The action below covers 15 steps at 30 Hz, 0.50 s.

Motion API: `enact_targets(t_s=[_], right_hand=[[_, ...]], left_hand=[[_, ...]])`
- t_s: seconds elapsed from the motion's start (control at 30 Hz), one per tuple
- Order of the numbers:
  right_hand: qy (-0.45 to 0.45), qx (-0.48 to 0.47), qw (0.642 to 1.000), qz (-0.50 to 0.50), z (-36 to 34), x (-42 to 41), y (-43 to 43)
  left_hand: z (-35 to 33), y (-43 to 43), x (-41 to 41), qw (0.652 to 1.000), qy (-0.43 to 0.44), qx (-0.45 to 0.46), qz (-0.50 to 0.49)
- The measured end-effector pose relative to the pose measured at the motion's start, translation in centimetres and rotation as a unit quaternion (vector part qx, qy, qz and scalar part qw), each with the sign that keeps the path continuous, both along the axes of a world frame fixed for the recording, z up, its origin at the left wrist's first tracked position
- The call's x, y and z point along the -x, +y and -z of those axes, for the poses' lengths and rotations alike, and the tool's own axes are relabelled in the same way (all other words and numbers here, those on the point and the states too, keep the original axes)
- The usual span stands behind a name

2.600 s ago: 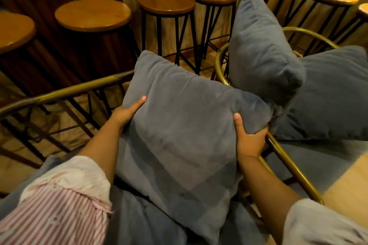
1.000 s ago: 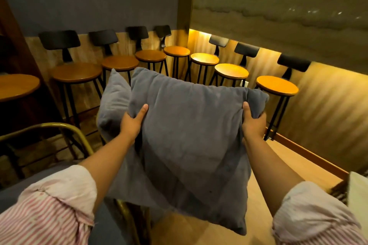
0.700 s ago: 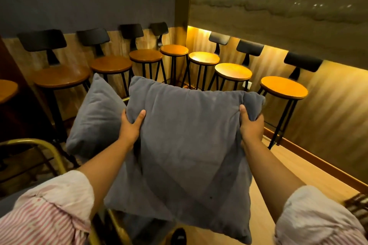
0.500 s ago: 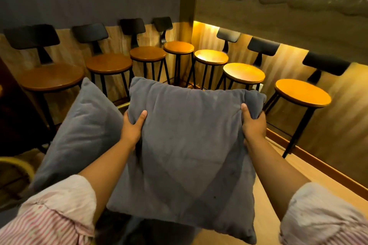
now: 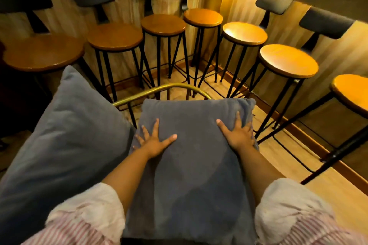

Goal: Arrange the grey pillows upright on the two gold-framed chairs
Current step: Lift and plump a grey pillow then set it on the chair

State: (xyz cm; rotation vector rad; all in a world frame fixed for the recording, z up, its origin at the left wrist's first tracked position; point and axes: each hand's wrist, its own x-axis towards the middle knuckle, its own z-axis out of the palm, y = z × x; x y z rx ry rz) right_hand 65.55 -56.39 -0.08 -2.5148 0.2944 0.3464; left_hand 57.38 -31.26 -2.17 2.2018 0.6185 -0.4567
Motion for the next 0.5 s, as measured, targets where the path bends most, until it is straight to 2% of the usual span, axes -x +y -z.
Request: enact_targets(t_s=[0.17,0.27,0.37,0.5], right_hand=[[-0.003,0.010,1.000,0.000,1.5,-0.3,-0.5],[-0.045,0.052,0.998,-0.011,1.5,0.5,-0.3],[-0.118,0.111,0.984,-0.074,0.9,2.1,-0.5],[-0.108,0.087,0.979,-0.151,0.0,6.6,-0.9]], left_hand=[[1.3,-0.9,-0.1,0.999,0.011,-0.041,0.002],[0.6,-1.5,0.0,0.997,0.035,-0.065,-0.002],[-0.9,-2.4,0.0,0.994,0.048,-0.098,-0.004],[-2.6,-4.0,2.8,0.997,0.022,-0.077,0.012]])
